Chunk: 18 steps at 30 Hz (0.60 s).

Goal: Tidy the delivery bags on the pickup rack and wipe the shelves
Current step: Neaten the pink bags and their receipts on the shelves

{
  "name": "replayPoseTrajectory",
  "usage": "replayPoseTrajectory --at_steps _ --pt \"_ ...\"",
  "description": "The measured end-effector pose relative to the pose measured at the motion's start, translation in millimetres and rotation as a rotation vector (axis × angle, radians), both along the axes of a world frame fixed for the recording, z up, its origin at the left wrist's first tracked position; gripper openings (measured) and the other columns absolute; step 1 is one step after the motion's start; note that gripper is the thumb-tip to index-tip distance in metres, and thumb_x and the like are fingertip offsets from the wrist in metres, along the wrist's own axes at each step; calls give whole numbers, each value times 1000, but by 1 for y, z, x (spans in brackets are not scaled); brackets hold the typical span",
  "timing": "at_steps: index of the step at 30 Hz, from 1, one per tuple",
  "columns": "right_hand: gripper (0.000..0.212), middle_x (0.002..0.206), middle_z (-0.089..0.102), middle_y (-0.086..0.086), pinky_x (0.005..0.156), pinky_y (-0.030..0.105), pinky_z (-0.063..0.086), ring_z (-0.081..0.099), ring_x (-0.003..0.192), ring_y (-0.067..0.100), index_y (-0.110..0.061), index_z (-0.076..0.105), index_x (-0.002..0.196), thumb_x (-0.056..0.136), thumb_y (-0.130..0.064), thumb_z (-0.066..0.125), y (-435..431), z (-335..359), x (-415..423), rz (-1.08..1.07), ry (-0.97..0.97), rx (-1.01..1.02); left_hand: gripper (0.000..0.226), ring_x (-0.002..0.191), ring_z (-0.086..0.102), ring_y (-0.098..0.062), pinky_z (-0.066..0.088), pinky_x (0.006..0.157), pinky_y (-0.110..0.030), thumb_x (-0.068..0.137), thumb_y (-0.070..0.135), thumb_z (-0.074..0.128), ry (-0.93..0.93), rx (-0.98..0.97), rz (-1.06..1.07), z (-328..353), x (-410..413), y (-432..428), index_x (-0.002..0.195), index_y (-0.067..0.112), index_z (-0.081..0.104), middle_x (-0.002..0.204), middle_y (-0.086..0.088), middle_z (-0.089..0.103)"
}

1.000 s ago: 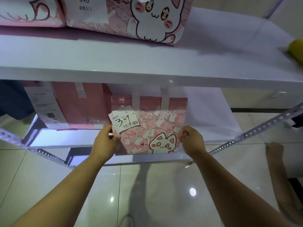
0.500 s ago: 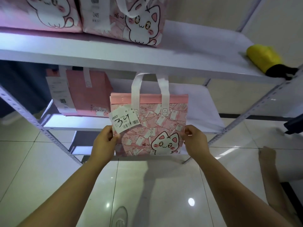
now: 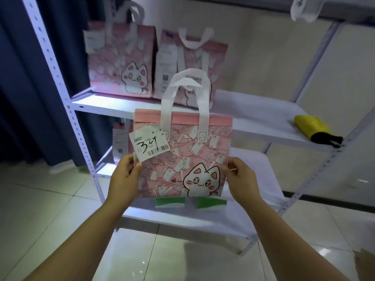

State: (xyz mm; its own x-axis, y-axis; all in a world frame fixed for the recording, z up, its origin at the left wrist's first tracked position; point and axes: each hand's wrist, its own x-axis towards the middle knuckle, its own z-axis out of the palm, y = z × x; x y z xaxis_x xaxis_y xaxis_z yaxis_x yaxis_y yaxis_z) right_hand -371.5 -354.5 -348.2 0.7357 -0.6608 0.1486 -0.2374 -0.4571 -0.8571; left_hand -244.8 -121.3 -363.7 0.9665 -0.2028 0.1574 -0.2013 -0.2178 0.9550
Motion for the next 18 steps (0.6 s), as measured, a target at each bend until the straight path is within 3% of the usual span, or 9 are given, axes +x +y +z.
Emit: replayPoseTrajectory --at_steps 4,8,14,18 --pt "8 85 62 -20 55 9 42 58 75 -4 -27 60 97 94 -24 53 12 29 20 83 -40 -51 9 88 57 -3 43 62 -20 98 18 43 -73 -73 89 33 3 14 99 22 51 94 15 59" --pt "12 88 64 -16 65 19 49 59 79 2 -24 63 100 92 -28 56 21 54 46 139 -94 -91 10 89 60 -4 49 72 -28 96 21 46 -112 -134 157 59 16 30 95 28 54 96 12 64" --pt "4 80 58 -20 53 8 39 53 72 -4 -24 60 92 92 -25 57 37 92 89 180 -188 -169 8 84 59 -3 45 63 -22 96 20 47 -208 -164 249 97 39 50 100 21 55 91 14 63" --pt "6 82 62 -10 65 20 45 57 76 8 -20 61 89 91 -24 57 46 113 126 208 -228 -204 8 86 61 -6 47 66 -24 96 19 47 -241 -217 268 114 63 59 96 23 54 94 9 64"
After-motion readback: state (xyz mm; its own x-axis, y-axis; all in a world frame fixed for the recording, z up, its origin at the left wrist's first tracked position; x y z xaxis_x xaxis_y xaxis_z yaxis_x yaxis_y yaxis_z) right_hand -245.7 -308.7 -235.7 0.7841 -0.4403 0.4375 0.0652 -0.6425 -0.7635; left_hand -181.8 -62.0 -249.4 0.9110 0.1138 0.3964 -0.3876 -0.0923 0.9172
